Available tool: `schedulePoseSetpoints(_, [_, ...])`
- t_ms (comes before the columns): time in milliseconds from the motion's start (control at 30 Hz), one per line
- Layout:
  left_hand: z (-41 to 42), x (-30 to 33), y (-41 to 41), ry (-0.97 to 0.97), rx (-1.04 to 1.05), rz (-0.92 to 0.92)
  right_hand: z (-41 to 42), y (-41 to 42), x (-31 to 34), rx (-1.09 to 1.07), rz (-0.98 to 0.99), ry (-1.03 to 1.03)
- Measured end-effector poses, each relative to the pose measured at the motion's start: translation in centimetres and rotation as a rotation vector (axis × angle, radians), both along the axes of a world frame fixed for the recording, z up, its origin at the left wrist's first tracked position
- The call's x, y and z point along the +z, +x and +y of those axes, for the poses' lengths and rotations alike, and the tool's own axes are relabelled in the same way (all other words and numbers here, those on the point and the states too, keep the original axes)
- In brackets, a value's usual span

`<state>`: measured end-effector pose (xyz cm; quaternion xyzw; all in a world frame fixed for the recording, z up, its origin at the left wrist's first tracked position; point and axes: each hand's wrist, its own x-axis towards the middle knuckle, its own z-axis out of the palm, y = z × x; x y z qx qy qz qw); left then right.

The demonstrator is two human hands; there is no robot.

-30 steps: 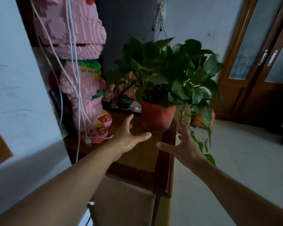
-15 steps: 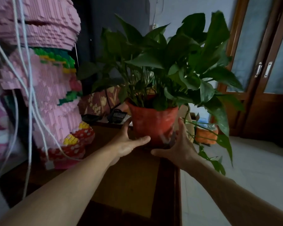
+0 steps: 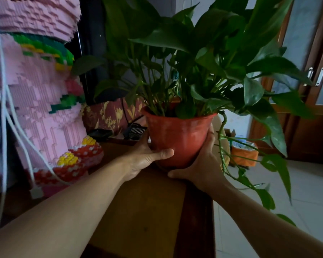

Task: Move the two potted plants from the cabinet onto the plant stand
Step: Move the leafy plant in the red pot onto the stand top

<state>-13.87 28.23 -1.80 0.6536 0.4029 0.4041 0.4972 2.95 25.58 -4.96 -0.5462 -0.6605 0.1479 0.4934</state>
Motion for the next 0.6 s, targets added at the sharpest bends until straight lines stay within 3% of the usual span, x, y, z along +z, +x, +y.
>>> schedulePoseSetpoints(367, [-2.2, 0.9, 0.6, 0.008, 0.035, 0.022, -1.3, 0.4, 0.2, 0.004, 0.08, 0.027])
schedulePoseSetpoints(600, [-5.7, 5.0, 1.3, 0.006, 0.084, 0.001, -4.1, 1.4, 4.0, 0.109, 0.154, 0.054])
